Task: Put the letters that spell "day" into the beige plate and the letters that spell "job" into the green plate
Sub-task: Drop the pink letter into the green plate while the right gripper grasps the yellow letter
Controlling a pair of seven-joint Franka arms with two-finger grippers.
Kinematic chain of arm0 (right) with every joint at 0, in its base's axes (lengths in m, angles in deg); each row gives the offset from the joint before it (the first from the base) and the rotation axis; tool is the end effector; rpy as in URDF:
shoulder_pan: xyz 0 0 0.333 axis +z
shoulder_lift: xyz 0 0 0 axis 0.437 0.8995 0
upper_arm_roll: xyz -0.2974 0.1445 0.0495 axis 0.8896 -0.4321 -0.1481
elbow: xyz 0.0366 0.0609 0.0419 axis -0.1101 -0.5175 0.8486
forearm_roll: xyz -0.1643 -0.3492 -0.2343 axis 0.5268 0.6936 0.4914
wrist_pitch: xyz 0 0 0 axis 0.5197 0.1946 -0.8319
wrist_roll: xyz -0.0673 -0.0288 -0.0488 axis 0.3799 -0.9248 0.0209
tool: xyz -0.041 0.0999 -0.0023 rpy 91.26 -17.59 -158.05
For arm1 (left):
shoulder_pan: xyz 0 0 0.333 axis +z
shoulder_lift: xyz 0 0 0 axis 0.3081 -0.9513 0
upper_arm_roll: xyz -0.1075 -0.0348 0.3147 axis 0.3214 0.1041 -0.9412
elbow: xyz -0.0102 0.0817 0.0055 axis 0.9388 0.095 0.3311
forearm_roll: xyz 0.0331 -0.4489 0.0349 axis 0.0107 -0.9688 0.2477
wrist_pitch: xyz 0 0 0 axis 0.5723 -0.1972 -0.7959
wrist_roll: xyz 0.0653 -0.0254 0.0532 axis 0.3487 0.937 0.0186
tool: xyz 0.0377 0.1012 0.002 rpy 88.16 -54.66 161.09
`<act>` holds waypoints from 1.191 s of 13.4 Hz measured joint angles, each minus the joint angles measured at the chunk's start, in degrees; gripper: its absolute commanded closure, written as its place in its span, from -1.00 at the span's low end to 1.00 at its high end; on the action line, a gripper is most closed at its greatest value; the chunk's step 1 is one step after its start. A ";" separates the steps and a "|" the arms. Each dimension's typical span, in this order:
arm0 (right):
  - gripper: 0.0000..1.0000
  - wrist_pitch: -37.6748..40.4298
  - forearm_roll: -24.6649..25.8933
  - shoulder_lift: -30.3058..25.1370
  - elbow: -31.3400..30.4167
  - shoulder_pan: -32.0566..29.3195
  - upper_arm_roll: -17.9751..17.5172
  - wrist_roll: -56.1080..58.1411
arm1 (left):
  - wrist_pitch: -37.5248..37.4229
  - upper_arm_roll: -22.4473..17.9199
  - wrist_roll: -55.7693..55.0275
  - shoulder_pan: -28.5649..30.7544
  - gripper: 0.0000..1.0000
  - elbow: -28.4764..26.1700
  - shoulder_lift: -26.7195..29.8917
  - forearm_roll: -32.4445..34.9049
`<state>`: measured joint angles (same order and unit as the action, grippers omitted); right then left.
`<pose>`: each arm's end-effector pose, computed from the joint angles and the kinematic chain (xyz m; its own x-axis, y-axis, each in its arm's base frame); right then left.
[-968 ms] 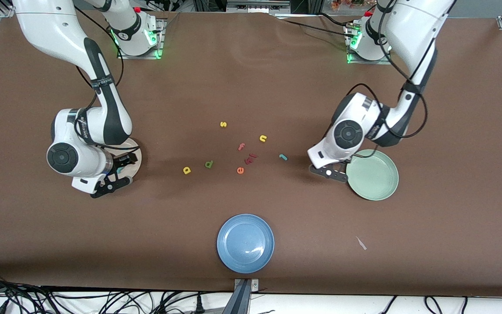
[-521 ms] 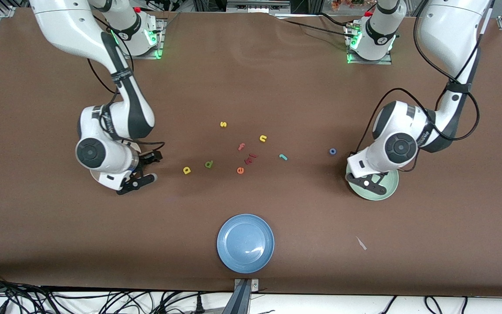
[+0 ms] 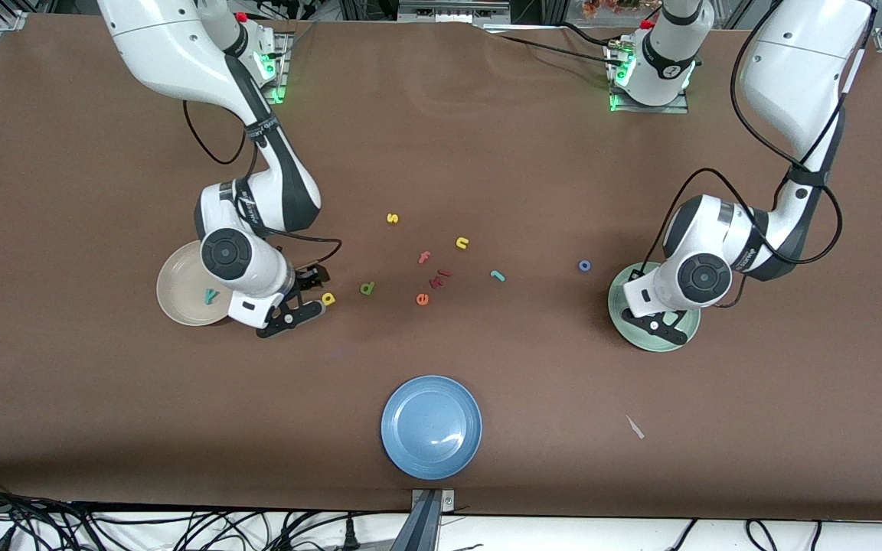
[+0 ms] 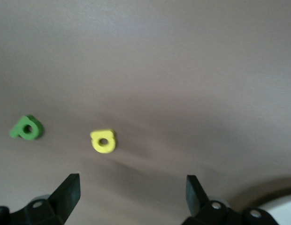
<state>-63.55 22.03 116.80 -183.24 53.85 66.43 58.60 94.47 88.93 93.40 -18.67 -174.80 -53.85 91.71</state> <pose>0.6641 0.2614 0.1950 0.9110 0.4014 -0.0949 0.3991 -0.9159 -0.0423 0.6571 -0.1118 0.1638 0.8603 -0.4093 -0.3039 -0.4473 -0.8920 -0.0649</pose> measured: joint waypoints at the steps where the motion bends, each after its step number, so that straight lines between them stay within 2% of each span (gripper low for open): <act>1: -1.00 -0.94 -0.59 0.38 0.13 0.06 -0.27 -0.81 | 0.16 0.00 -0.01 0.07 0.78 0.00 -0.73 0.00; 2: -1.00 -1.50 -0.85 0.67 0.24 0.13 -0.38 -2.01 | 0.31 0.00 -0.02 0.21 0.38 0.00 -1.30 0.00; 3: -1.00 -1.67 -0.90 0.94 0.33 0.21 -0.44 -3.38 | 0.50 0.00 -0.02 0.41 -0.99 0.00 -1.71 0.00; 8: -1.00 -2.33 -0.83 2.43 0.40 2.94 -0.64 -3.71 | 0.74 0.11 0.00 0.74 -1.00 0.69 -1.68 0.01; 11: -0.98 -3.44 -0.83 3.33 0.41 3.04 -0.42 3.57 | -1.05 1.11 -0.27 0.72 -1.00 1.62 -0.23 -0.85; 13: -0.96 -4.23 -0.83 3.56 0.43 2.77 -0.19 6.67 | -3.06 2.05 -0.85 0.52 -1.00 1.87 1.81 -4.36; 16: -0.77 -6.78 -0.83 4.31 0.44 2.80 -0.19 8.91 | -7.28 4.61 -6.44 0.49 -1.00 1.90 4.87 -6.67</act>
<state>-70.33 21.21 121.11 -182.80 56.65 66.24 67.51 87.20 93.53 86.96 -18.17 -172.90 -48.99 85.04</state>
